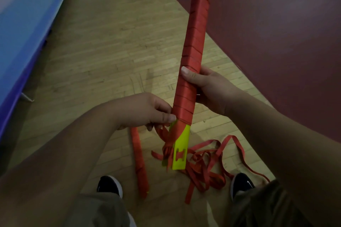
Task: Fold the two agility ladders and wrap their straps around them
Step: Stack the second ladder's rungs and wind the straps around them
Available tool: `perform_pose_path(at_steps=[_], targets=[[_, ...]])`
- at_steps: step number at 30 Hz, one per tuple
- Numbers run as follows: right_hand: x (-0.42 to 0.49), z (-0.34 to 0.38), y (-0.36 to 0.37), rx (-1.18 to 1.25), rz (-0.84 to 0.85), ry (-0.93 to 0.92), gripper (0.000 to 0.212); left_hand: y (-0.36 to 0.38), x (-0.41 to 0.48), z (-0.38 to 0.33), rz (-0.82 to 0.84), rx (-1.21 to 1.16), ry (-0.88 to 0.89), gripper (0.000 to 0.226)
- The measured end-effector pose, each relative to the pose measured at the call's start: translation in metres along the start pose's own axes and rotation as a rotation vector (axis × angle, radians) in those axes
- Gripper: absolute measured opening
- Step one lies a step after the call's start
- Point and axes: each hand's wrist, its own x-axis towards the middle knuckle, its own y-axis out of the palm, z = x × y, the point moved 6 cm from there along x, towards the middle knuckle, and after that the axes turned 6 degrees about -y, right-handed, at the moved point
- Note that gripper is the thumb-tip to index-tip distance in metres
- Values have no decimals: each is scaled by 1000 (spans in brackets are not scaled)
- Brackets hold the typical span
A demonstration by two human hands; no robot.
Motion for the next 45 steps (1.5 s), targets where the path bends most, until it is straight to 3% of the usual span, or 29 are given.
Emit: perform_pose_path(at_steps=[6, 12, 17, 20, 30, 39, 42, 45], targets=[[7, -4, -8, -106, -99, -38, 55, -7, 4, 3, -144, -20, -9, 8], [5, -11, -9, -282, -166, -63, 55, 0, 4, 3, -133, 284, -67, 9], [7, -11, -7, -367, -187, -56, 55, 8, 3, -2, -100, 524, -108, 33], [7, -12, -7, -379, -202, -50, 57, 9, 5, -2, -123, 596, -110, 28], [5, -10, -12, -437, -295, -40, 59, 8, -5, -13, -157, 470, -140, 11], [5, -15, -21, -504, -495, -35, 58, 39, -5, -33, -419, 662, -255, 72], [6, -18, -26, -472, -518, -2, 61, 47, 0, -39, -465, 610, -238, 61], [5, -16, -28, -330, -478, 23, 51, 41, 6, -35, -404, 454, -222, 50]])
